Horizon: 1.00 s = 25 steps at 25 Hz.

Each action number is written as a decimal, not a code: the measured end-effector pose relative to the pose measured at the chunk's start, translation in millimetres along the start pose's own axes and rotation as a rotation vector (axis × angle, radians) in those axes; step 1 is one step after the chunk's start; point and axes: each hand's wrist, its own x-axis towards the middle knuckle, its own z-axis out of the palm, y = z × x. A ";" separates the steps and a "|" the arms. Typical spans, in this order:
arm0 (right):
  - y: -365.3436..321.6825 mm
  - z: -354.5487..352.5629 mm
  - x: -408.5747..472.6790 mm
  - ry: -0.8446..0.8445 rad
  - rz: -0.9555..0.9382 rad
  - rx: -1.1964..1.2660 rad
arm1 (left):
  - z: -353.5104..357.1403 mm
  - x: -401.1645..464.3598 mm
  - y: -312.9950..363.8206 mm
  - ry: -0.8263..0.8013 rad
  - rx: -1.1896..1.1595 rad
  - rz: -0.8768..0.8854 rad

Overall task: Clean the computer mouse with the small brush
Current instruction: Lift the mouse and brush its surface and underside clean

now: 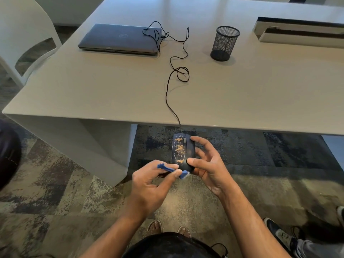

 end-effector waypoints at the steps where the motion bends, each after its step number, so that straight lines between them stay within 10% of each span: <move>1: 0.3 0.1 -0.3 0.000 -0.003 0.000 | 0.0 1.4 -0.1 0.008 0.001 -0.010; 25: 10.1 2.4 -15.7 0.015 -0.014 -0.068 | -21.2 17.4 8.1 0.222 -0.148 -0.279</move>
